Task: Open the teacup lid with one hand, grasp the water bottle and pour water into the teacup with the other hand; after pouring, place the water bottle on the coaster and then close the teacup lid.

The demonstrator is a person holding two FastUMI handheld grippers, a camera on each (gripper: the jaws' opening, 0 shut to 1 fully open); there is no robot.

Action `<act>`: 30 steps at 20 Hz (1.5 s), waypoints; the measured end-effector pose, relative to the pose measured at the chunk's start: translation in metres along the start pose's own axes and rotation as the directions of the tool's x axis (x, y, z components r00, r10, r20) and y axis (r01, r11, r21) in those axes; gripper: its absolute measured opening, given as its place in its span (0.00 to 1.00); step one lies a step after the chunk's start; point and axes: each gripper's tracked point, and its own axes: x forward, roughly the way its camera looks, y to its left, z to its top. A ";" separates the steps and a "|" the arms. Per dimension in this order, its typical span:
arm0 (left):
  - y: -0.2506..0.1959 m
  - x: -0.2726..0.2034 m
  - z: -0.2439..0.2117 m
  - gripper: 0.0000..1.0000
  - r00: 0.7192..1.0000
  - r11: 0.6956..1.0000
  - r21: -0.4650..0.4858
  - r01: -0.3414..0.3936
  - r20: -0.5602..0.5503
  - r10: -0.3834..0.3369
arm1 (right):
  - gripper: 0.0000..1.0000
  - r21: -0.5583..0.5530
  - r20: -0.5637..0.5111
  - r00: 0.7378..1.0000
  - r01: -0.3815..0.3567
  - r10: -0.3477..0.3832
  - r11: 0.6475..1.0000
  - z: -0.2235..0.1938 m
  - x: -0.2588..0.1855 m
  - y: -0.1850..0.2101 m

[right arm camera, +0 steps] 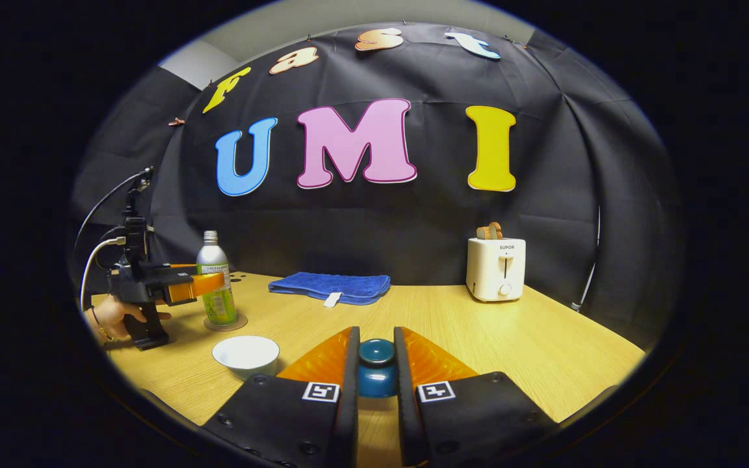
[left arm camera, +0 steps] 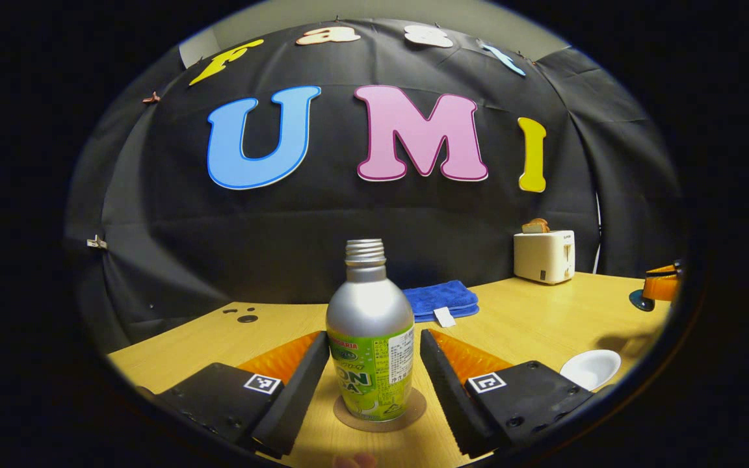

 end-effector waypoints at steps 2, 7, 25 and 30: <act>0.004 -0.011 -0.002 0.89 1.000 1.000 0.002 -0.007 -0.010 0.007 | 0.29 0.003 -0.002 1.000 -0.024 0.024 1.000 0.000 -0.001 0.007; 0.009 -0.061 -0.007 0.89 1.000 0.999 -0.020 -0.024 -0.009 0.024 | 0.29 0.101 0.057 0.985 -0.169 0.164 0.980 0.015 -0.002 0.047; -0.019 -0.105 -0.012 0.92 0.999 0.997 -0.060 0.045 0.000 -0.045 | 0.29 -0.038 -0.177 0.941 -0.300 0.289 0.953 -0.030 0.037 0.153; -0.019 -0.105 -0.012 0.93 0.999 0.997 -0.060 0.050 0.001 -0.050 | 0.29 -0.037 -0.199 0.938 -0.295 0.282 0.955 -0.034 0.037 0.152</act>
